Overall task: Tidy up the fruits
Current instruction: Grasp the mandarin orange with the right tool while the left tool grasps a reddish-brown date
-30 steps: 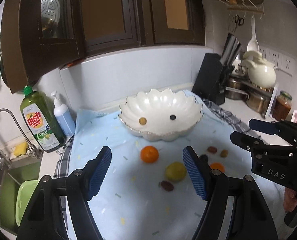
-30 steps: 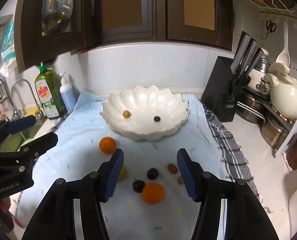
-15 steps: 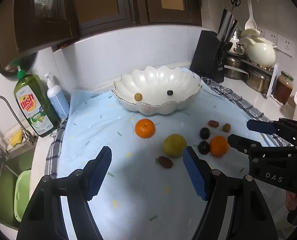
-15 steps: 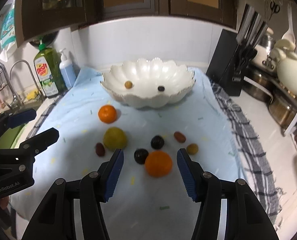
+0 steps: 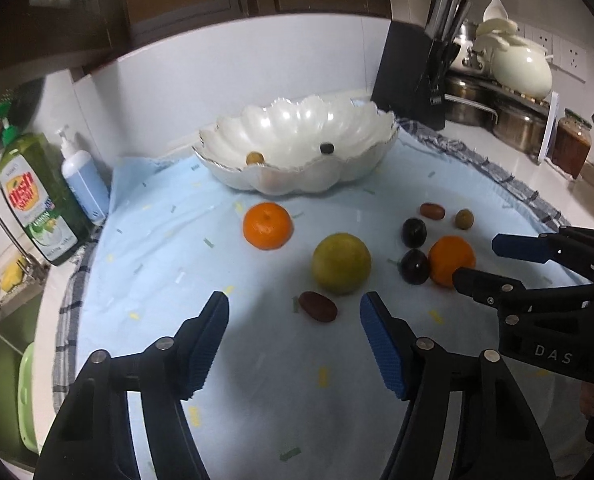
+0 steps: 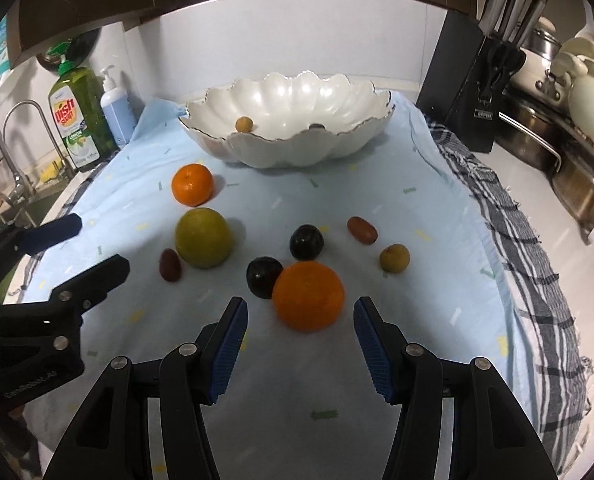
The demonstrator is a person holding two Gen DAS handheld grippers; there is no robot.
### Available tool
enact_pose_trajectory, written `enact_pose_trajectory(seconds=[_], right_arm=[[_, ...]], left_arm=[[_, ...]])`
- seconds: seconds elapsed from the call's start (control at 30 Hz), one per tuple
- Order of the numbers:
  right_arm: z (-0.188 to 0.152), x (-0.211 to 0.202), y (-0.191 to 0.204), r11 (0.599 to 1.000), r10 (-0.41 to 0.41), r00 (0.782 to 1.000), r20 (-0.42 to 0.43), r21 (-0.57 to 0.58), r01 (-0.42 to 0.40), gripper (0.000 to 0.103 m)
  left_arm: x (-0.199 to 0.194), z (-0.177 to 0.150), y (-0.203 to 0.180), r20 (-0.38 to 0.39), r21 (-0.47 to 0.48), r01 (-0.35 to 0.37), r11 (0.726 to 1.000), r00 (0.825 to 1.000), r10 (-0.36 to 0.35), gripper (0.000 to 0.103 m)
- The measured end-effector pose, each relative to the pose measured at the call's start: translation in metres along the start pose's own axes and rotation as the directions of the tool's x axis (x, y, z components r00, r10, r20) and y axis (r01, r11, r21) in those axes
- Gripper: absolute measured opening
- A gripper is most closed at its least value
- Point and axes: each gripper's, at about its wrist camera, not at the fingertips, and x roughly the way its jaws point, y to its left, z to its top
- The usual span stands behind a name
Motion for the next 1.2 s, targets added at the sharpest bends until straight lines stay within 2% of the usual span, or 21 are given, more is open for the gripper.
enact_pose_trajectory(seconds=[0.43,0.63,0.87,1.2], right_arm=[[0.002,0.029,-0.004,1.0,0.022,0.999,-0.044,0.01,-0.022,0.056],[0.003,0.033,-0.004,1.0,0.024,0.999,-0.044,0.017,-0.024,0.056],[0.002,0.035,-0.005,1.0,0.01,0.999,-0.044,0.017,-0.009,0.047],[-0.001,0.025,-0.006,1.0,0.006,0.999,-0.04,0.027,-0.005,0.046]], left_arm=[[0.05,-0.001,0.0,-0.097,-0.037,0.08,0.996,0.992,-0.084,0.053],[0.06,0.0,-0.003,-0.119,-0.034,0.099,0.995,0.988,-0.102,0.04],[0.065,-0.001,-0.003,-0.134,-0.041,0.111,0.993,0.984,-0.116,0.027],[0.049,0.0,-0.001,-0.124,-0.05,0.12,0.992,0.984,-0.125,0.025]])
